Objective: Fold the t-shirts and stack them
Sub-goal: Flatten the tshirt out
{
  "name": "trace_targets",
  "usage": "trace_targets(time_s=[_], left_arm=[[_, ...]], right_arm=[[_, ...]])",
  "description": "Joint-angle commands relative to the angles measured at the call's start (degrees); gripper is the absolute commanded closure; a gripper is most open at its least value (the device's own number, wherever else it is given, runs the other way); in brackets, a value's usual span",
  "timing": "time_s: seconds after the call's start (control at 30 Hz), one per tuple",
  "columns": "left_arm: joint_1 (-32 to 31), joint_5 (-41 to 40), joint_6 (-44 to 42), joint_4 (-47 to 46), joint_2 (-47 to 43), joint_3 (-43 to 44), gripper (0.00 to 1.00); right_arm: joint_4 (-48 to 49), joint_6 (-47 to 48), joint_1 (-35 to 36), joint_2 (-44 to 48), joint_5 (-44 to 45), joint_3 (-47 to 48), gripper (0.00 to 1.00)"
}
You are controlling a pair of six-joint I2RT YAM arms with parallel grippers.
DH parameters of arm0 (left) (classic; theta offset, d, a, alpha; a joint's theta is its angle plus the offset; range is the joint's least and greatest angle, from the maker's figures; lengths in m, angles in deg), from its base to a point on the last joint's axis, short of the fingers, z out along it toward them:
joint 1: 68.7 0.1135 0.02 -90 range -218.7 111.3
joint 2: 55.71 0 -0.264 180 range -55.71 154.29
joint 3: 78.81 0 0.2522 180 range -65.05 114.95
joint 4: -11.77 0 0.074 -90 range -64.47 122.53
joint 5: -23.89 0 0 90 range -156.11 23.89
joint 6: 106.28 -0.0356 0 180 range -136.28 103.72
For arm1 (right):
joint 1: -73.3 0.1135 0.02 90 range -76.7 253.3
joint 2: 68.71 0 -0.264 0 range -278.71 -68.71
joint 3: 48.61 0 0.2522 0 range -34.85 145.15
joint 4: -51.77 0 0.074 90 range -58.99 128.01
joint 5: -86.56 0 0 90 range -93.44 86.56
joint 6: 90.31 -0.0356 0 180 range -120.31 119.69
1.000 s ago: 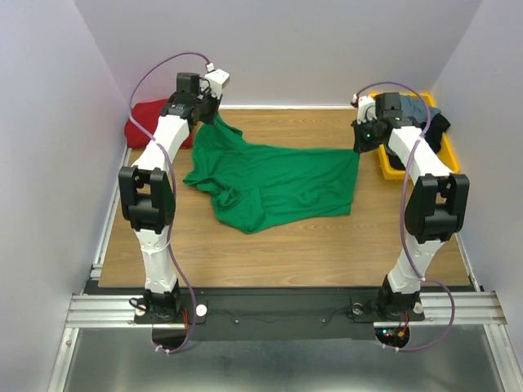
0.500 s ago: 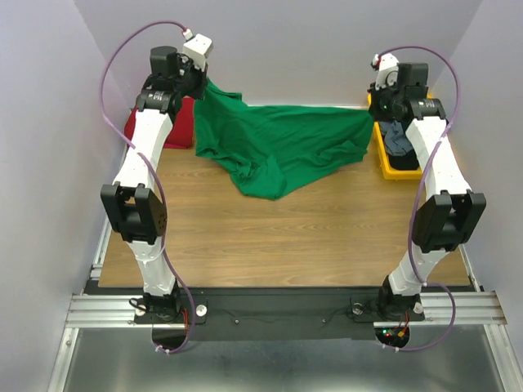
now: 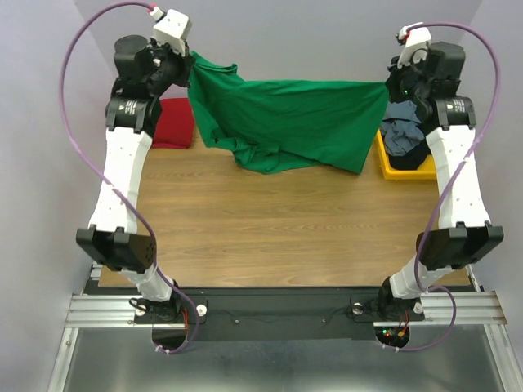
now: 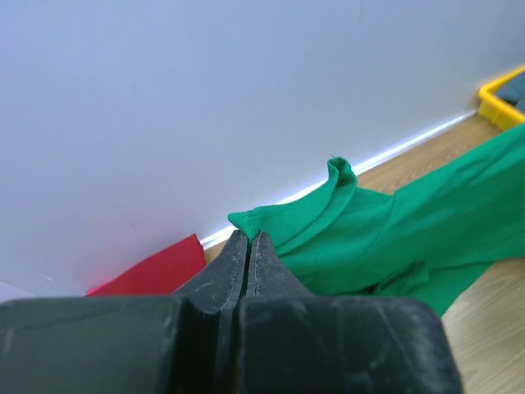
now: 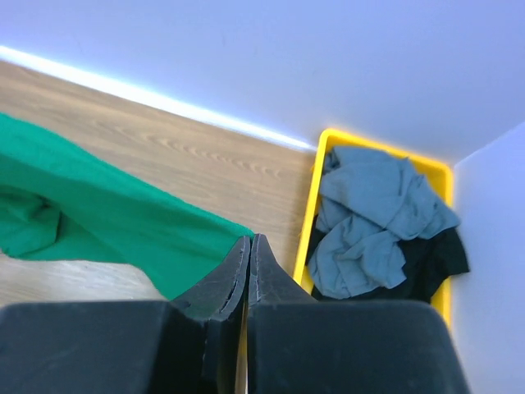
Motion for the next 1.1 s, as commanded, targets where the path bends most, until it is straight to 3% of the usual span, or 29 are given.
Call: trace_targets(time_s=[0.0,0.27,0.5,0.67,0.83,0.97,1.07], left_arm=[[0.19,-0.50,2.86,-4.73,-10.35,-2.14,1.00],[0.19,-2.61,6.37,-8.16,-22.47,-7.85,1.00],[0.19,-3.75,6.46,-9.04,-23.28,-9.97,1.00],[0.19,-4.02,6.29,-10.80,-16.17,-7.16,1.00],[0.72,-2.44,6.03,-14.40,-6.42,-0.75,1.00],[1.42,-0.77,5.58,-19.40,4.46,7.94,1.00],[2.30,-0.41,7.42,-23.53,11.06,20.31,1.00]], right_arm=[[2.60,-0.85,-0.45,7.96,2.18,1.34,0.99],[3.48,-0.59,-0.45,12.71,4.55,5.64,0.99],[4.36,0.46,-0.45,10.53,3.86,5.12,0.99],[7.52,-1.03,-0.45,4.73,2.36,5.11,0.99],[10.68,-2.17,-0.45,-5.45,2.62,12.31,0.99],[12.53,-3.92,-0.45,-14.14,4.99,22.49,0.99],[14.64,-5.42,-0.45,-20.13,7.19,32.43,0.99]])
